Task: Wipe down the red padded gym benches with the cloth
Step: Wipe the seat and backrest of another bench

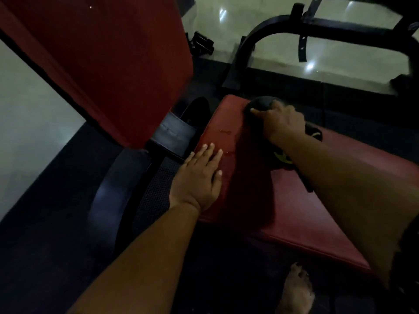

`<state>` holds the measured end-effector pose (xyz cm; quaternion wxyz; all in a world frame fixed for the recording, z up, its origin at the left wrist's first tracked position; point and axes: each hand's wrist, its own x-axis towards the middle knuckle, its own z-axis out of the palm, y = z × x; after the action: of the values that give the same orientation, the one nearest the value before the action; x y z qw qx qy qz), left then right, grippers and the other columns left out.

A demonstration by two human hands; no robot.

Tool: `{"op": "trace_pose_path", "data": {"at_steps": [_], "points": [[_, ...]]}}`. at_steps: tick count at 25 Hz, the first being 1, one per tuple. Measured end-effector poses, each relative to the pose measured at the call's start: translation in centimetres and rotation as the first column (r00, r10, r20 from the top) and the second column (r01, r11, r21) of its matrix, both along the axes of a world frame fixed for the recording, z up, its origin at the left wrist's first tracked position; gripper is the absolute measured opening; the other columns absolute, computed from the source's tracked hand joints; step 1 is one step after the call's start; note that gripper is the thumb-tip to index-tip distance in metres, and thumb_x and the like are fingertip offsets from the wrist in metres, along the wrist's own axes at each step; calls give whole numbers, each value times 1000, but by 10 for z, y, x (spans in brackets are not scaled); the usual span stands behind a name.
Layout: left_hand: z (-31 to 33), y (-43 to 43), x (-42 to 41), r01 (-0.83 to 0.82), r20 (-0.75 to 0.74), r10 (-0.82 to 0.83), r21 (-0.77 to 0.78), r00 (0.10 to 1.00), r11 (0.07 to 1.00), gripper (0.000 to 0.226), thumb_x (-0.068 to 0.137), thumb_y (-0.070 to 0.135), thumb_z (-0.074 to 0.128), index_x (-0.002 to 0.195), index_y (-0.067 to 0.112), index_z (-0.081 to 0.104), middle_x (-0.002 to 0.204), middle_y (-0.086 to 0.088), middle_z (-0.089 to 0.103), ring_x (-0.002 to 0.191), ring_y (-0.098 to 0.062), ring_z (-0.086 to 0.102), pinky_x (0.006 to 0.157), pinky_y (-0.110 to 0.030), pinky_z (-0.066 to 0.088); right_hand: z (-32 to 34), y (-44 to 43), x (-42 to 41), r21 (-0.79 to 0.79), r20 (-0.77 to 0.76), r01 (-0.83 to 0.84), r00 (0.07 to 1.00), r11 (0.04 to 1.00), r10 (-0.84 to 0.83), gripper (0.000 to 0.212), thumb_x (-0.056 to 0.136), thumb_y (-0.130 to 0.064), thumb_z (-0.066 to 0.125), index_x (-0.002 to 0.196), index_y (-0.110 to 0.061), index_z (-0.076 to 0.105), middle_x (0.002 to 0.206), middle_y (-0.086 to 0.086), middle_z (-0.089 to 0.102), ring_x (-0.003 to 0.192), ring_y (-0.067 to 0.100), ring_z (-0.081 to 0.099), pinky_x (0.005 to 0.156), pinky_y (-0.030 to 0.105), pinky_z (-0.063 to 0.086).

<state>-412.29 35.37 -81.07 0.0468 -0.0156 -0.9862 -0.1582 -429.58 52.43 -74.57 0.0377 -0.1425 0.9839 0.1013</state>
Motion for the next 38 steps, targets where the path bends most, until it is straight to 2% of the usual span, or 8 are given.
{"op": "trace_pose_path", "data": {"at_steps": [9,14,20,29,31,33,36,38], "points": [[3,0,2,-42,24,39,118,999,992,67,90,38,19,151,17,36,160,-2,27,149,-15,20,121,-31,10,2,17,175,30,96,-199,976,980,195,65,99,-30,48,150,-51,14,162,14,5,123,37,42,91,43,42],[9,-15,20,-396,240,349,188,906,899,57,104,38,27,157,20,19,161,-7,26,141,-30,34,110,-42,32,-10,19,238,-46,49,-185,981,982,187,68,53,-30,90,118,-40,69,127,24,61,85,47,66,51,45,51],[-11,-24,24,-318,163,276,371,947,872,71,89,54,19,156,28,21,154,-9,38,133,-29,45,106,-38,37,2,-4,174,-24,117,-426,897,905,425,63,99,-36,44,148,-56,10,163,11,0,133,40,32,95,46,40],[-17,-21,28,-260,53,258,346,965,901,80,86,60,17,156,22,22,154,-9,39,137,-24,42,107,-38,40,9,-27,64,43,115,-123,986,991,117,59,101,-31,41,147,-57,16,162,8,5,128,40,37,93,47,41],[-4,-17,30,-261,126,239,203,963,944,73,92,51,17,157,17,16,162,-8,23,150,-24,17,111,-43,37,4,-32,98,85,103,-231,970,969,222,59,101,-32,41,148,-55,14,163,10,0,128,38,36,92,45,41],[18,-18,24,-151,158,181,-183,971,971,65,101,43,17,157,10,11,165,-9,6,151,-23,-13,117,-44,29,2,-22,130,79,105,-301,950,950,292,62,101,-33,40,149,-55,7,163,10,-3,129,36,36,91,44,42],[65,-39,14,167,163,-70,-719,984,675,67,104,46,14,156,6,3,164,-10,-9,149,-24,-19,120,-48,-8,10,1,172,43,181,-303,939,952,291,66,101,-31,42,149,-55,3,163,9,-6,131,35,33,94,44,42],[107,-61,10,151,82,-169,-879,982,452,68,103,49,12,156,9,-2,163,-10,-13,150,-26,-17,112,-48,-21,14,6,199,12,215,-277,939,961,268,66,101,-28,42,150,-53,5,163,9,-7,134,37,29,96,44,41]]}}
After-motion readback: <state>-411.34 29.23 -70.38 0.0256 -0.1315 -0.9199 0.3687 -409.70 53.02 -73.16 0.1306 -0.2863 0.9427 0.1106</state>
